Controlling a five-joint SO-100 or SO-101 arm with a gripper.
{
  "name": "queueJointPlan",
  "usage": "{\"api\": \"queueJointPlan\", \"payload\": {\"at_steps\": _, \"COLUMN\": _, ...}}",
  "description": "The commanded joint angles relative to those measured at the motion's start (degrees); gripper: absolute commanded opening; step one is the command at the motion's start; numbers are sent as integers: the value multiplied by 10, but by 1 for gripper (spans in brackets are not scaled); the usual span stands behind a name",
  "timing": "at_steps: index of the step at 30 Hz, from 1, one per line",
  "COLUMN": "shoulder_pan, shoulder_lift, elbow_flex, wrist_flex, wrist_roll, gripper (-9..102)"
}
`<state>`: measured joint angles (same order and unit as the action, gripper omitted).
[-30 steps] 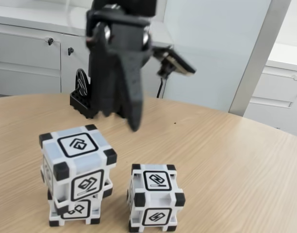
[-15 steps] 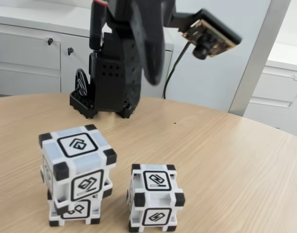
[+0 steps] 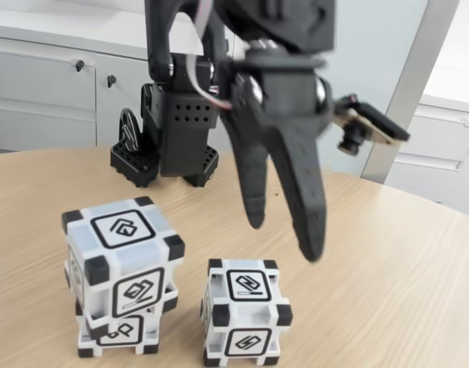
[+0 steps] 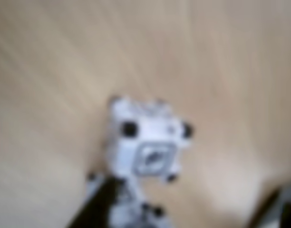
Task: Stack cubes from left to right.
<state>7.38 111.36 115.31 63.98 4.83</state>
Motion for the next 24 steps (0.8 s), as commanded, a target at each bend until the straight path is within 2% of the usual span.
{"api": "queueJointPlan", "payload": {"at_steps": 1, "shoulder_pan": -2, "shoulder_lift": -20, "elbow_flex": -22, "wrist_flex": -7, "wrist_roll": 20, "gripper": 37}}
{"api": "queueJointPlan", "payload": {"at_steps": 14, "shoulder_pan": 8, "shoulder_lift": -180, "elbow_flex": -30, "wrist_flex": -8, "wrist_roll": -2, "gripper": 36}}
{"api": "queueJointPlan", "payload": {"at_steps": 24, "shoulder_pan": 10, "shoulder_lift": -193, "elbow_flex": -29, "wrist_flex": -8, "wrist_roll": -3, "gripper": 35}}
